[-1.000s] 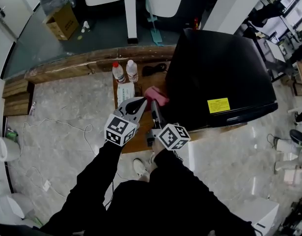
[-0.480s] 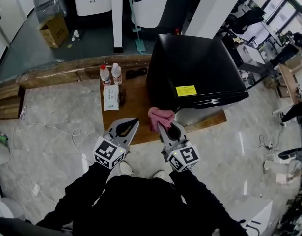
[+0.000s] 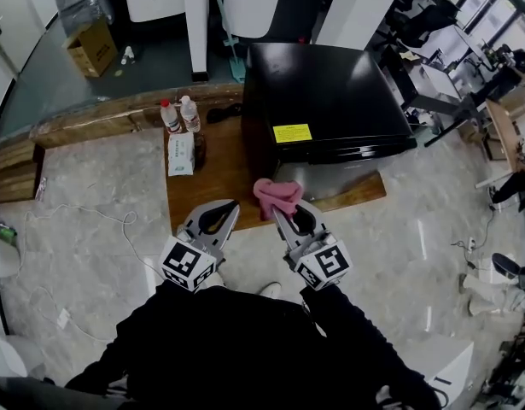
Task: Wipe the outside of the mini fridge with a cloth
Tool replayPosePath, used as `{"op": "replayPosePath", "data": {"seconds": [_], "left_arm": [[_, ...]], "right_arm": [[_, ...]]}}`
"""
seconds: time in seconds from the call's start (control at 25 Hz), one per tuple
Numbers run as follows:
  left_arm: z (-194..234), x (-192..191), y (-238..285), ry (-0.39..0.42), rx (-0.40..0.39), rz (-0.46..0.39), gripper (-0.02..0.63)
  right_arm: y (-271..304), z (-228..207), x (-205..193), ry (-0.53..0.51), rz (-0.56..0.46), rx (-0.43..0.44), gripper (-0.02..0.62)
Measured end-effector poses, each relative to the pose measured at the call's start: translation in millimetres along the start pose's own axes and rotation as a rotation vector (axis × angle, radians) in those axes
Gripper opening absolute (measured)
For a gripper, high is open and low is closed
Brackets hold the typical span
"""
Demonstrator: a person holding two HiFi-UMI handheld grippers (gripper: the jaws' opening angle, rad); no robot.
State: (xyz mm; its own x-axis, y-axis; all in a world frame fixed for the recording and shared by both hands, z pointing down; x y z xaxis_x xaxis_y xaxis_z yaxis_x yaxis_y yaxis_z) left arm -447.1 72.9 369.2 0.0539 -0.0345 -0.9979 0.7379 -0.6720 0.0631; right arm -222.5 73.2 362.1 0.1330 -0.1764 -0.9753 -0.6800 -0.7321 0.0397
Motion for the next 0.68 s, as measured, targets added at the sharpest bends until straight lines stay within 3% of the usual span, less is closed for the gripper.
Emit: {"op": "replayPosePath", "data": {"seconds": [0.68], "left_arm": [[-70.0, 5.5, 22.6, 0.028, -0.025, 0.004, 0.006]], "right_arm": [[-69.0, -13.6, 7.2, 0.000, -0.021, 0.024, 0.091]]}}
Point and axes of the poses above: the fingertips, and each gripper's own axes: y forward along the fingers, z to its left, x out of its top, the point moved 10 cm from there along -y, backward along the fingers, and after that the axes turned 7 degrees about y, right-handed, at the moved point
